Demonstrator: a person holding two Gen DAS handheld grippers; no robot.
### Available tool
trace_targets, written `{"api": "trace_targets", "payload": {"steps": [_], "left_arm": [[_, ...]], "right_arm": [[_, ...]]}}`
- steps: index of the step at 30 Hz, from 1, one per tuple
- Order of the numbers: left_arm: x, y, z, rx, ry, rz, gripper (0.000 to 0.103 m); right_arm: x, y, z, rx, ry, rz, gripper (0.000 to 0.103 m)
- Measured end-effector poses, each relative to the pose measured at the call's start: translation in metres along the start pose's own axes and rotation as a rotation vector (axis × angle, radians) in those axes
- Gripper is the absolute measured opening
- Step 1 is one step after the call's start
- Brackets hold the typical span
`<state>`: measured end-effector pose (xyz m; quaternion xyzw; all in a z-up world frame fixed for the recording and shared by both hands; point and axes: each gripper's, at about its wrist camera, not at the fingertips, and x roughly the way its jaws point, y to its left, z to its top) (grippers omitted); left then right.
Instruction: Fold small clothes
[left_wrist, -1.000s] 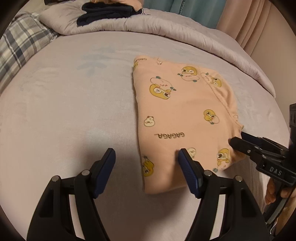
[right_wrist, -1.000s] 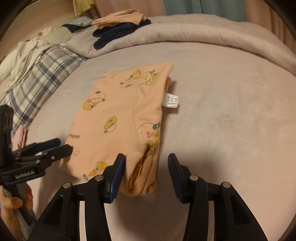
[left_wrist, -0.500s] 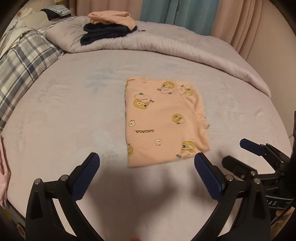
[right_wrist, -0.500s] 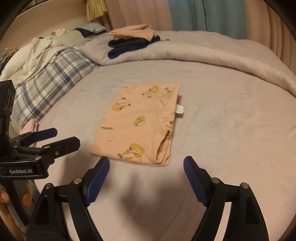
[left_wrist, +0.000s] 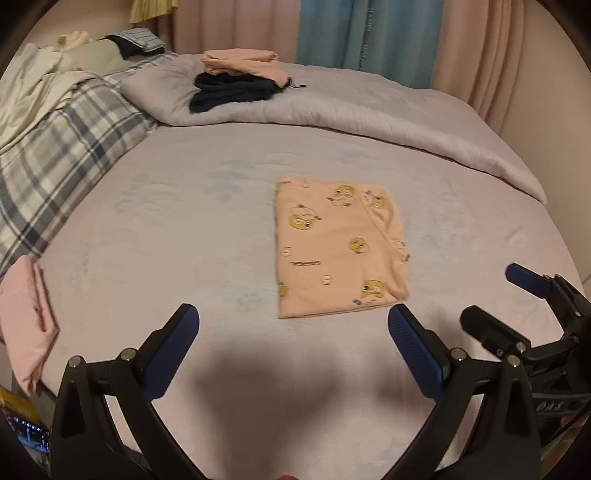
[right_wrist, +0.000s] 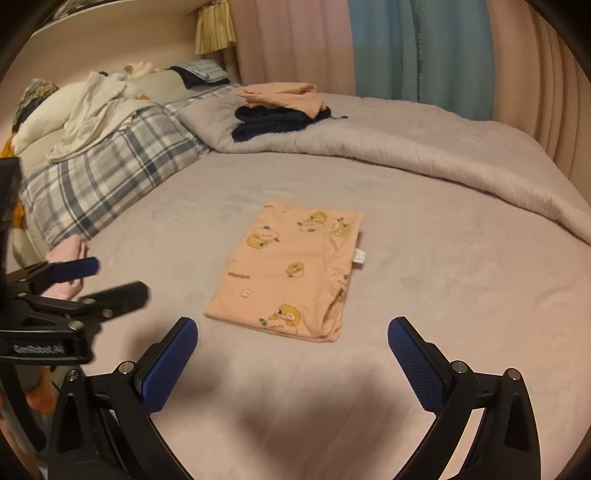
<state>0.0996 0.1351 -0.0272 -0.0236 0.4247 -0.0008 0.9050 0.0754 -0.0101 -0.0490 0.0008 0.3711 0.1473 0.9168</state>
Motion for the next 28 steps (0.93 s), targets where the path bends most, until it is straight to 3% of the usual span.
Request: {"api": "trace_targets", "payload": {"steps": [10, 28], "left_arm": [[-0.004, 0.015, -0.005, -0.023, -0.001, 0.080, 0.102], [-0.011, 0.013, -0.002, -0.011, -0.008, 0.093, 0.102]], "right_arm": [[-0.009, 0.005, 0.005, 0.030, -0.009, 0.003, 0.102], [-0.013, 0.009, 0.010, -0.003, -0.024, 0.016, 0.102]]}}
